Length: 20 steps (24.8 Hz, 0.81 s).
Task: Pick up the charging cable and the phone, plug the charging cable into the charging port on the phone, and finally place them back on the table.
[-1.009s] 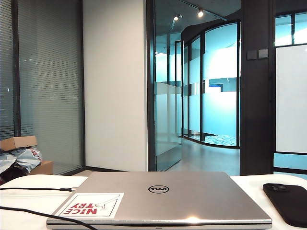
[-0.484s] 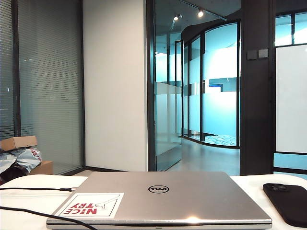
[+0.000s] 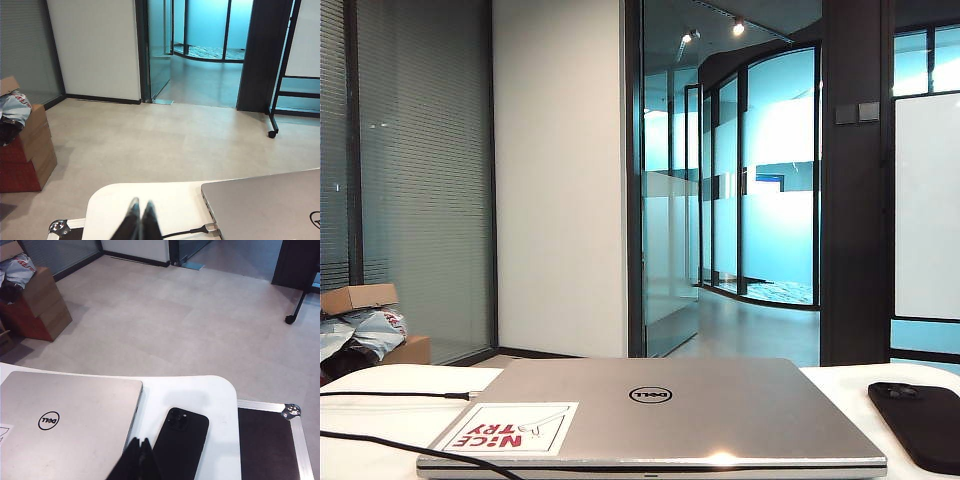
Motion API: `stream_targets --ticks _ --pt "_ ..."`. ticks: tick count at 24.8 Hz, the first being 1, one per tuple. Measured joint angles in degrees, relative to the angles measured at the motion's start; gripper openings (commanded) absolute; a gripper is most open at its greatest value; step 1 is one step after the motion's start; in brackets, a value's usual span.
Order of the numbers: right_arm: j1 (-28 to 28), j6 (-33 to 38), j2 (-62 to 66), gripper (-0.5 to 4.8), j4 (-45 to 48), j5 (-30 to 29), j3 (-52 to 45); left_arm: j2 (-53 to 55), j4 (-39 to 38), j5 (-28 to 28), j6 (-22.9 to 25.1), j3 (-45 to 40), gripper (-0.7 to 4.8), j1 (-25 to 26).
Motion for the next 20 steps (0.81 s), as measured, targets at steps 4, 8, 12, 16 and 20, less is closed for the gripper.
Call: stream_targets --ticks 4,8,12,16,20 --pt "0.0 -0.2 -0.1 -0.05 0.0 2.7 0.0 0.0 0.0 0.0 0.0 0.0 -0.05 0.0" --pt "0.1 -5.0 -3.2 -0.05 3.1 14.0 -3.3 0.0 0.0 0.0 0.0 0.0 -0.05 0.0" --pt "0.1 -6.2 -8.6 -0.05 8.7 17.7 -10.1 0.0 0.0 0.0 0.0 0.0 -0.05 0.0" --pt "0.1 -6.2 -16.4 -0.05 17.6 14.3 -17.2 0.0 0.0 0.0 0.0 0.0 -0.05 0.0" --pt "0.2 -6.1 -20.2 -0.05 22.3 13.3 -23.3 0.0 0.1 0.0 0.0 0.0 -0.05 0.0"
